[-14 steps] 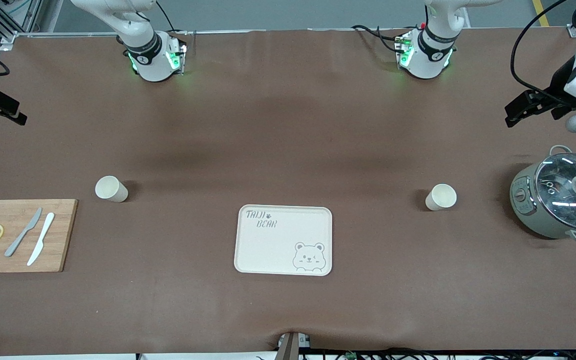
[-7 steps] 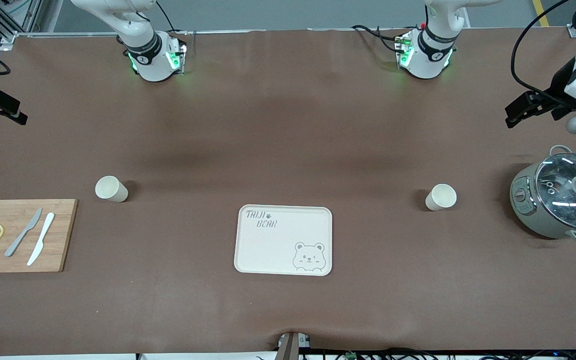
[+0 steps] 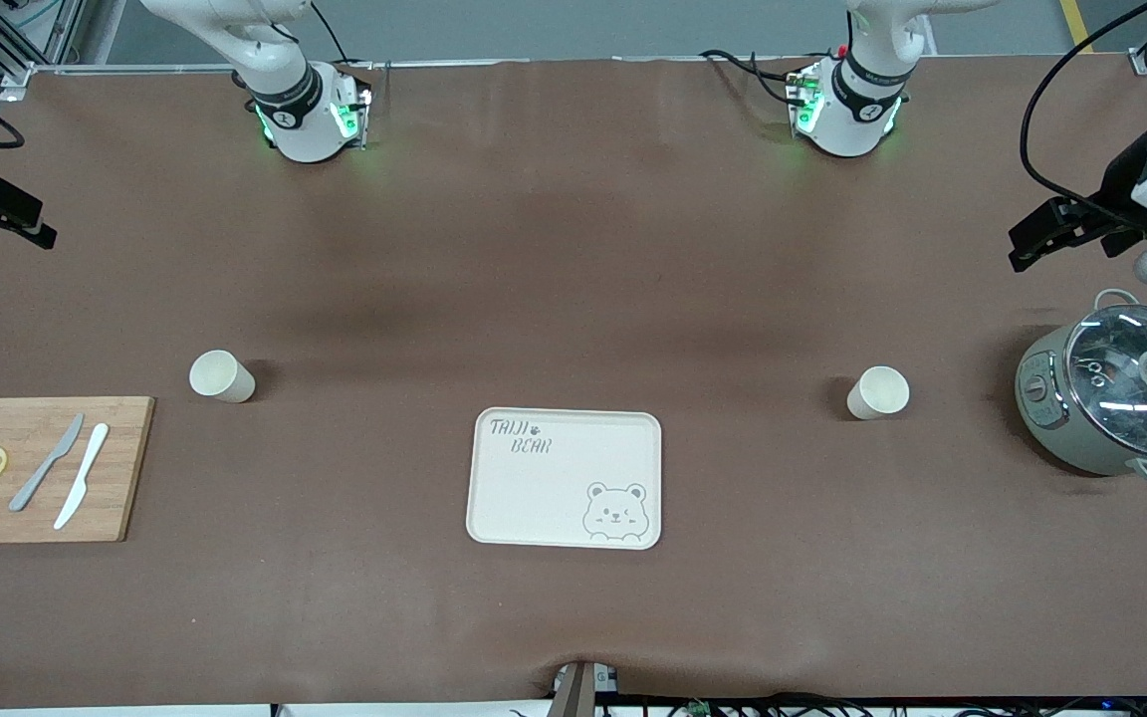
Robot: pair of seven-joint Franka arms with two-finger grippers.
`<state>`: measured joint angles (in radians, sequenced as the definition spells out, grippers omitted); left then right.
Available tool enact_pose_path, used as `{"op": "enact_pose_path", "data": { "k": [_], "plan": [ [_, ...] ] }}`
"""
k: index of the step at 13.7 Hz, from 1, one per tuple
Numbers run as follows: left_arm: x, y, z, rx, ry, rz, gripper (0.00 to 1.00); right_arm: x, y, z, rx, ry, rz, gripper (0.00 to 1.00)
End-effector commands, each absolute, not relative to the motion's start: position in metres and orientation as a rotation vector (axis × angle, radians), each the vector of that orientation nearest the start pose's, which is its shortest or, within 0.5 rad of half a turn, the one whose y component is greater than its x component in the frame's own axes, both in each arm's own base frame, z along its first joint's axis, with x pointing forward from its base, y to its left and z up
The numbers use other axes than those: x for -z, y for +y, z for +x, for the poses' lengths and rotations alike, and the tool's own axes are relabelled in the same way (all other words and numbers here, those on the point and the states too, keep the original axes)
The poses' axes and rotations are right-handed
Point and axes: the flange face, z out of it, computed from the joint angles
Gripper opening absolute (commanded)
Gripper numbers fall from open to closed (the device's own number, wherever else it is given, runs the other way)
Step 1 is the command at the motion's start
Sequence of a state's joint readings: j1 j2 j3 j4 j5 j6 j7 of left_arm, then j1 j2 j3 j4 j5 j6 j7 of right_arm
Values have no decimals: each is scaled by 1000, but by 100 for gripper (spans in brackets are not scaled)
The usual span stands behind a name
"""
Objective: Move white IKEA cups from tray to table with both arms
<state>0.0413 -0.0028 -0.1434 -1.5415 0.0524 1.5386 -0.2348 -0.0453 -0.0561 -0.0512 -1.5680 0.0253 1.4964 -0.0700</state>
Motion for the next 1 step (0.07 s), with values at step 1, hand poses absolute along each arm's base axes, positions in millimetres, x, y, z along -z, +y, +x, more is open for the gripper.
{"op": "enact_pose_path", "data": {
  "k": [1],
  "plan": [
    [-639,-54,554,17,-198,-3084,100,-651,-49,522,-11,21,-3133,100]
  ]
}}
